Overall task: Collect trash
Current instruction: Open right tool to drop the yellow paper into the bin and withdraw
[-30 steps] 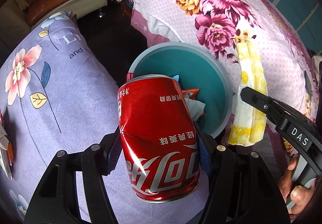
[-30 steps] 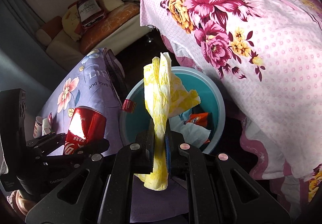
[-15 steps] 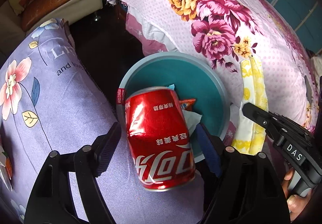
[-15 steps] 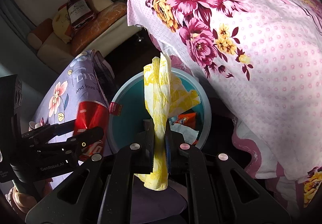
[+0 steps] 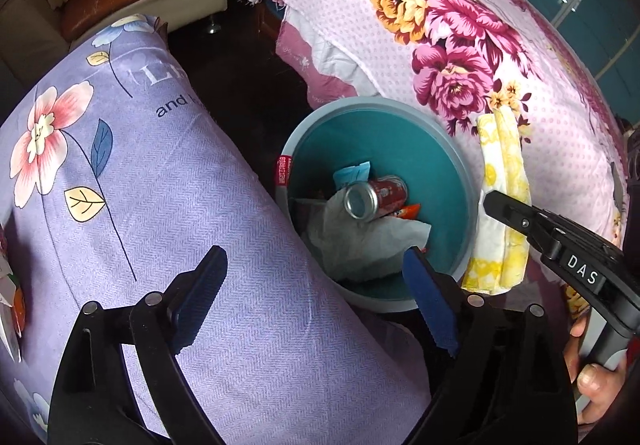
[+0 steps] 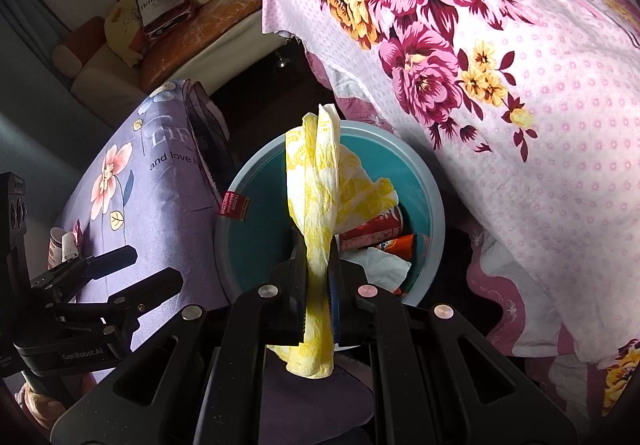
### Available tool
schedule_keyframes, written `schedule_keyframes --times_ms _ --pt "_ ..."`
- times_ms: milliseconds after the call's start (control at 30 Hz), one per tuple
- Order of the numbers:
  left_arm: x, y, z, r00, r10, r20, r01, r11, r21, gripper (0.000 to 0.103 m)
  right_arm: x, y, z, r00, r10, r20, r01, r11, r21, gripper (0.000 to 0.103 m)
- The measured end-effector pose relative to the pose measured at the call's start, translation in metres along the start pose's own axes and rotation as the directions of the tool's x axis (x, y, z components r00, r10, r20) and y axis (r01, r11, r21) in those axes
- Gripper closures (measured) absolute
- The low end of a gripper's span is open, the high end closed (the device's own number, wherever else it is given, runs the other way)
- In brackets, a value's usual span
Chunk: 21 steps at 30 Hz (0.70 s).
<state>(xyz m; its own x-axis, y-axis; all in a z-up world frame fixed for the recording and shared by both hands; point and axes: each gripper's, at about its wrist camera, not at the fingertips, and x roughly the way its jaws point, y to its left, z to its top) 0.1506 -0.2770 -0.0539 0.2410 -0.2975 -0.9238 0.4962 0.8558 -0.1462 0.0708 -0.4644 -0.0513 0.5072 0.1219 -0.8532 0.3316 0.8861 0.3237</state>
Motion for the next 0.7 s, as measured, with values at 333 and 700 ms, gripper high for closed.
schedule_keyframes --times_ms 333,700 --pt "-0.011 0.024 -0.009 1.000 -0.007 0.015 0.008 0.999 -0.044 0.013 0.014 0.021 0.005 0.999 -0.024 -0.030 0.023 0.999 -0.027 0.066" --pt "-0.025 0.057 -0.026 1.000 -0.014 0.025 0.016 0.993 -0.117 0.011 0.011 0.044 0.001 0.999 -0.036 -0.035 0.034 0.998 -0.044 0.034"
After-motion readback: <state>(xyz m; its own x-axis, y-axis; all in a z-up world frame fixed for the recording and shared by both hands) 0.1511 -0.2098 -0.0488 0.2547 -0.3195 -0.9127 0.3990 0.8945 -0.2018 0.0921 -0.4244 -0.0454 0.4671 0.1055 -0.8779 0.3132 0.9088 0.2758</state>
